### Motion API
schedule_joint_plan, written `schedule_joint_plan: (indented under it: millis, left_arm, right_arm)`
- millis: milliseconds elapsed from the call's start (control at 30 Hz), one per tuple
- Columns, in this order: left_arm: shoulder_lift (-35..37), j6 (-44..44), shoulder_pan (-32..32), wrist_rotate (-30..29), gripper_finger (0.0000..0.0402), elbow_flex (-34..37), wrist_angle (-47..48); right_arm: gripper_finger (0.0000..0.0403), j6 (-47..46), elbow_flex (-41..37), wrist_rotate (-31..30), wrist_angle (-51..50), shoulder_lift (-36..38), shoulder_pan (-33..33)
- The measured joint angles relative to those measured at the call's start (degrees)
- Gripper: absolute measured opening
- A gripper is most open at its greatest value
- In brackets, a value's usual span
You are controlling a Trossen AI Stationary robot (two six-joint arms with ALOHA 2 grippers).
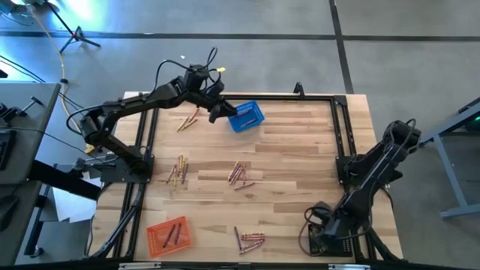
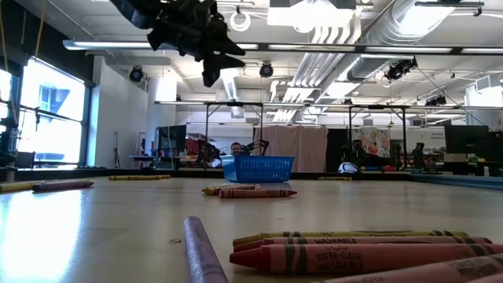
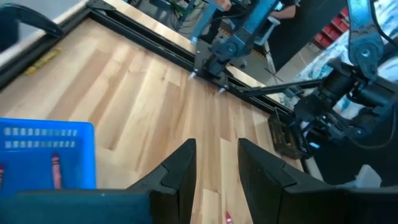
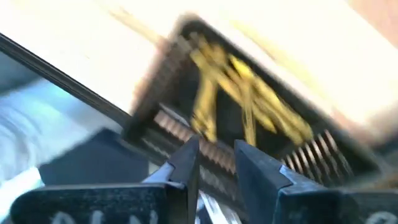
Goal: Sort crayons
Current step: Put the red crayon into the blue bin
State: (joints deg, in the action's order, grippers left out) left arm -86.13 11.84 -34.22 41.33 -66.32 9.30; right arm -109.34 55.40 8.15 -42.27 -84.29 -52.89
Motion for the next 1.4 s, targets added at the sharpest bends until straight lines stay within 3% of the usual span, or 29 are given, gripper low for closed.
schedule_joint_plan:
  millis: [133, 367, 600, 833, 1000, 1133, 1400]
  left_arm:
    - [0.00, -0.84, 1.61, -1.71, 0.0103, 0.00, -0.13]
    - [0.00, -2.49, 2.41, -13.19, 0.0103, 0.00, 0.29]
    - [0.00, -2.07, 2.32, -16.65, 0.0103, 0.00, 10.00]
    - [0.00, -12.23, 3.87, -17.34, 0.0103, 0.00, 30.21]
    - [0.00, -14.28, 8.66, -20.57, 0.0103, 0.00, 34.64]
    - [0.00, -11.57, 13.42, -23.02, 0.0103, 0.00, 32.19]
    - [-0.01, 5.25, 22.97, -37.64, 0.0103, 0.00, 29.33]
  right_arm:
    - [0.0085, 5.73, 0.00, -9.97, 0.79, 0.02, 3.54]
    - [0.0085, 23.52, 0.00, -25.45, -1.01, 0.04, 12.67]
    - [0.0084, 39.24, 0.02, -34.64, -3.03, -0.07, 26.48]
    - [0.0084, 41.37, 0.02, -32.81, 4.94, -2.59, 39.90]
    - [0.0084, 42.36, 0.02, -27.49, 9.16, -2.64, 45.01]
    - [0.0084, 46.47, 0.04, -25.55, 11.02, -2.56, 46.63]
    - [0.0084, 56.69, 0.04, -17.49, 10.38, -2.20, 48.12]
